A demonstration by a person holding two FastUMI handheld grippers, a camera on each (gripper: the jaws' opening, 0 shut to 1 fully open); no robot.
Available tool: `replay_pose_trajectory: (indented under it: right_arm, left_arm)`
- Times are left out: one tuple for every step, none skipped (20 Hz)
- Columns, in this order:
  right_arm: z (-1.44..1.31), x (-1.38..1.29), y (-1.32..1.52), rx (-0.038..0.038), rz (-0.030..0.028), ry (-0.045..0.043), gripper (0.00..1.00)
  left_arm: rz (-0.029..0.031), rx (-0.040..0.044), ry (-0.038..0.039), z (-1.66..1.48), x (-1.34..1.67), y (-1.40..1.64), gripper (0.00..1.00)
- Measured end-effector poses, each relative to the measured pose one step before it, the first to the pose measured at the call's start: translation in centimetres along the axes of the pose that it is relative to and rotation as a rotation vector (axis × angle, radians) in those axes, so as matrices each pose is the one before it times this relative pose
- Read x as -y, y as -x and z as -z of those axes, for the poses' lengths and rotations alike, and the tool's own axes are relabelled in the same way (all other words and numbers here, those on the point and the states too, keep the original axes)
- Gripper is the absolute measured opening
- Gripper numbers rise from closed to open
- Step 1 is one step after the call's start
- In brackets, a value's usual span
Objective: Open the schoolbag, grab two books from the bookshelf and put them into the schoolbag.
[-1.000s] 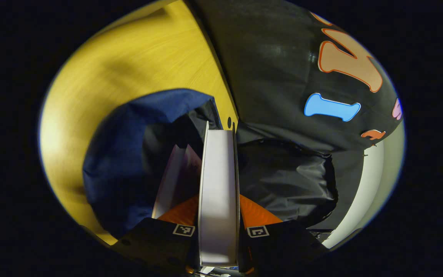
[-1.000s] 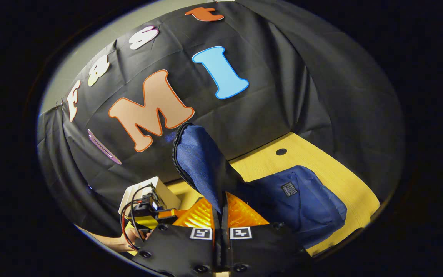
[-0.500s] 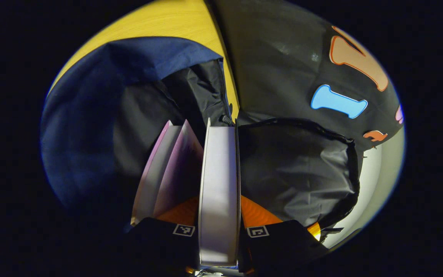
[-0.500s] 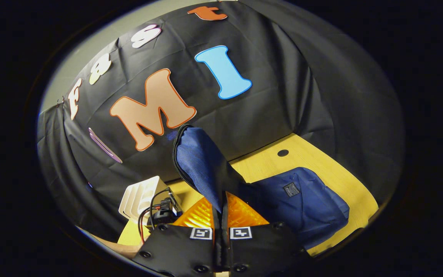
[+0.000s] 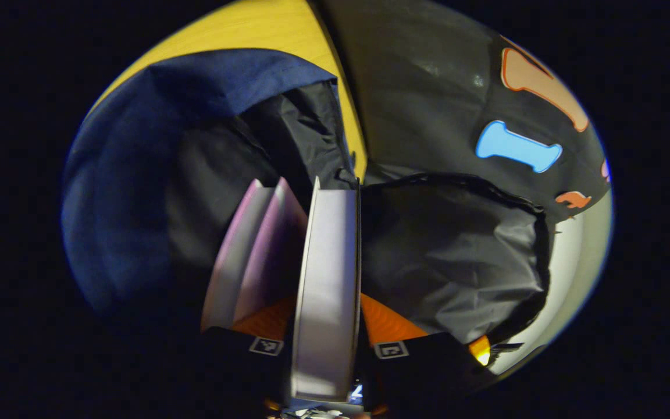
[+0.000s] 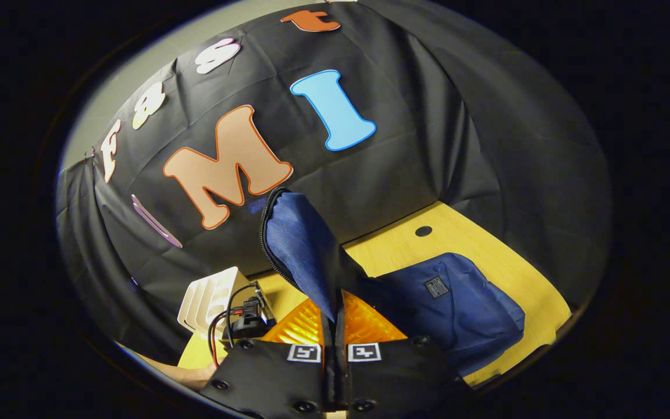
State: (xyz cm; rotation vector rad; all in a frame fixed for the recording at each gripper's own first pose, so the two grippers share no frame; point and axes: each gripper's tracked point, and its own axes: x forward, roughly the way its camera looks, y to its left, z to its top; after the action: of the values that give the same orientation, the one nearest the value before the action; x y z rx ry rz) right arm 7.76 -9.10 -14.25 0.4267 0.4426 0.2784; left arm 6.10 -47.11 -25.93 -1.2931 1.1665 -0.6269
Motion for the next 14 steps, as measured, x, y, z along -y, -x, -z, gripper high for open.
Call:
replay_pose_trajectory:
  right_arm:
    - [0.081, -0.011, -0.026, -0.00044, 0.00114, -0.00731, 0.02]
    - [0.134, 0.048, -0.01, -0.00199, 0.00201, -0.00341, 0.03]
    - [-0.052, -0.06, 0.014, 0.00241, -0.00042, -0.00376, 0.03]
    - [-0.038, 0.051, -0.046, 0.00112, 0.00075, 0.00179, 0.03]
    - [0.034, 0.105, 0.034, 0.0015, 0.00086, -0.00059, 0.03]
    - [-0.086, -0.028, 0.079, 0.0033, 0.00087, -0.00123, 0.03]
    - [-0.084, 0.022, 0.035, 0.00376, 0.00257, -0.00308, 0.02]
    - [-0.003, -0.051, -0.01, 0.00191, -0.00003, -0.00348, 0.03]
    - [-0.017, 0.038, 0.067, 0.00216, 0.00138, -0.00104, 0.03]
    - [0.033, 0.068, -0.018, 0.00037, 0.00156, -0.00028, 0.02]
    - [0.06, 0.045, 0.093, 0.00095, 0.00119, -0.00144, 0.03]
    - [-0.09, -0.011, 0.006, 0.00071, 0.00113, -0.00218, 0.03]
    - [0.03, -0.026, -0.077, 0.00211, 0.00034, -0.00211, 0.04]
    - [0.205, 0.09, -0.088, -0.00114, 0.00228, 0.0018, 0.03]
  left_arm:
    - [-0.03911, 0.00985, -0.02617, -0.03, -0.279, 0.061, 0.63]
    - [-0.03221, 0.01287, -0.04007, -0.297, 0.182, -0.23, 0.62]
    - [-0.02725, 0.00762, -0.05663, -0.101, 0.286, 0.231, 0.76]
    - [-0.02806, -0.00549, -0.06088, 0.057, 0.045, 0.338, 0.74]
    - [-0.03523, -0.01127, -0.06973, 0.05, -0.112, 0.103, 0.86]
    - [-0.03302, 0.00102, -0.05611, 0.109, -0.177, 0.009, 0.83]
    - [-0.04143, -0.0029, -0.05682, -0.026, -0.341, 0.247, 0.85]
    - [-0.02512, 0.01051, -0.04503, -0.347, 0.012, 0.357, 0.86]
    - [-0.03123, 0.0116, -0.03876, -0.269, -0.349, 0.414, 0.87]
    - [-0.0259, -0.00123, -0.03742, -0.171, -0.079, 0.371, 0.88]
    - [-0.02366, 0.00362, -0.03893, -0.255, -0.156, 0.484, 0.88]
    - [-0.03021, 0.01232, -0.04289, -0.492, -0.191, 0.497, 0.89]
    - [-0.02128, 0.02258, -0.0438, -0.659, -0.037, 0.727, 0.9]
    - [-0.02232, 0.02116, -0.03744, -0.715, 0.601, 0.77, 0.89]
